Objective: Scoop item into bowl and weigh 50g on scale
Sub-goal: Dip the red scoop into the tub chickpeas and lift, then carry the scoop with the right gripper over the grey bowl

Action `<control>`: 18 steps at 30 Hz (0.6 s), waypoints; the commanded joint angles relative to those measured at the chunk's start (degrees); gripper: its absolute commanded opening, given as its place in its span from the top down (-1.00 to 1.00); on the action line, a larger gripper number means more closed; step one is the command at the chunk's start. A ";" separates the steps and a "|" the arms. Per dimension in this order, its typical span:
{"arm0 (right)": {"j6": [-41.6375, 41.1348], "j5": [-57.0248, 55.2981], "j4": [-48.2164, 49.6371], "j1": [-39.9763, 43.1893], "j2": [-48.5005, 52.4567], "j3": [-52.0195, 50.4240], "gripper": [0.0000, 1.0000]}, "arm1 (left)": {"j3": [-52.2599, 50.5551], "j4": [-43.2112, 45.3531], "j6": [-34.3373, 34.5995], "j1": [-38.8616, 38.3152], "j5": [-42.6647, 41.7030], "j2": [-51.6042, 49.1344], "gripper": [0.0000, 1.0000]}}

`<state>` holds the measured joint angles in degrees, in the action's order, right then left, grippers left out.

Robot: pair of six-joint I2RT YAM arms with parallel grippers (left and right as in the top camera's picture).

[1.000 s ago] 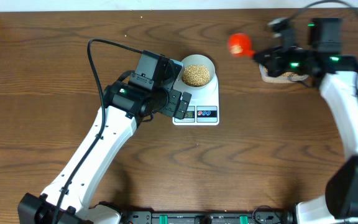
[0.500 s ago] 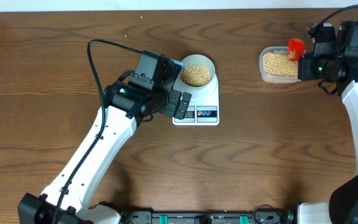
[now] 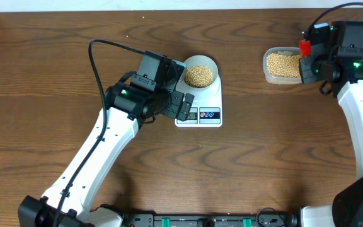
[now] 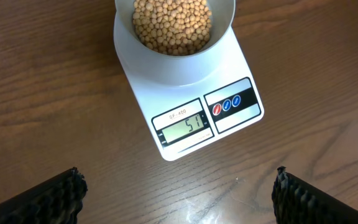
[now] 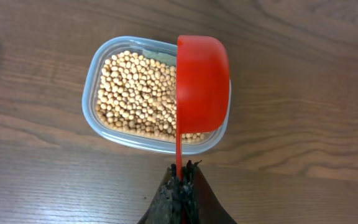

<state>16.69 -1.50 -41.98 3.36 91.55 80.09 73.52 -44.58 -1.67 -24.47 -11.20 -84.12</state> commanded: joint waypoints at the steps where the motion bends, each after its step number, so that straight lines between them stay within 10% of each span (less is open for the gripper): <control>1: 3.48 -3.15 0.22 -1.01 -0.46 0.74 0.97 | -0.55 0.02 0.02 0.24 0.76 0.22 -0.95; 8: 2.08 0.09 1.95 -1.66 -0.46 0.74 0.98 | -0.57 0.02 0.02 0.24 0.76 0.22 -0.96; 18: 0.20 36.37 8.66 -4.46 0.52 0.74 0.97 | -0.55 0.02 0.02 0.24 0.76 0.22 -0.96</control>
<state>18.39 19.35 -34.79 1.43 91.55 80.09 73.52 -44.58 -1.67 -24.47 -11.20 -84.12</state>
